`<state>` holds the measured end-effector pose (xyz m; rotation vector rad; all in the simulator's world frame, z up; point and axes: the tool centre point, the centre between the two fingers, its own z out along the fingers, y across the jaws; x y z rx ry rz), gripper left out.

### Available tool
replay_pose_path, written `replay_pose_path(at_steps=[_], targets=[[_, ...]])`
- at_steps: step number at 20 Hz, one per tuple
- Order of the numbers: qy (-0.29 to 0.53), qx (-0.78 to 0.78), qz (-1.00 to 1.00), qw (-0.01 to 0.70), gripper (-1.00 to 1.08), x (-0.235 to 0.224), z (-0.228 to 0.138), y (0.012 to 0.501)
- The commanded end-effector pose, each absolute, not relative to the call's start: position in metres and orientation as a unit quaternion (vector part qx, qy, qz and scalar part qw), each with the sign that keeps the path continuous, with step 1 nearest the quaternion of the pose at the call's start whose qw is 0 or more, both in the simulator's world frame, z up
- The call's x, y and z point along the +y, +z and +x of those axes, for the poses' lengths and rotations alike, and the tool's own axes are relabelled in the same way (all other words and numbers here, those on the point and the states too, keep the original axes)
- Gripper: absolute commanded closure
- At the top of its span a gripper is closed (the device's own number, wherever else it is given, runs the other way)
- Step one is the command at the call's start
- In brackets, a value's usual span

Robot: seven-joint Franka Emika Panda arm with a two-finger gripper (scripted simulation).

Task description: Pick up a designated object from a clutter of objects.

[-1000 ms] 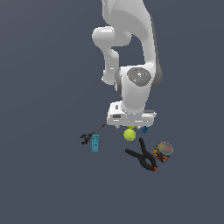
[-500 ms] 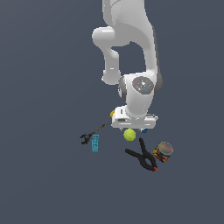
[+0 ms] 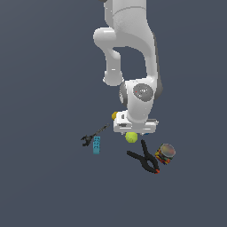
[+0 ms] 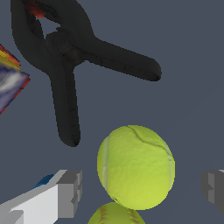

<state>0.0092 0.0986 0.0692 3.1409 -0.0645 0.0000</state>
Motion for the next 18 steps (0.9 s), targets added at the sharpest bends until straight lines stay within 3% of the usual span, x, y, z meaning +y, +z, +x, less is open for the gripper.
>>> replay_pose_path(at_steps=[1,8,9,18], targets=[[0.0,-0.021,1.0,0.0,-0.92,0.099,0.009,0.057],[0.0,-0.021,1.0,0.0,-0.92,0.099,0.009,0.042],[0.0,-0.021,1.0,0.0,1.08,0.099,0.009,0.042],[0.0,-0.021,1.0,0.0,1.08,0.099,0.009,0.042]])
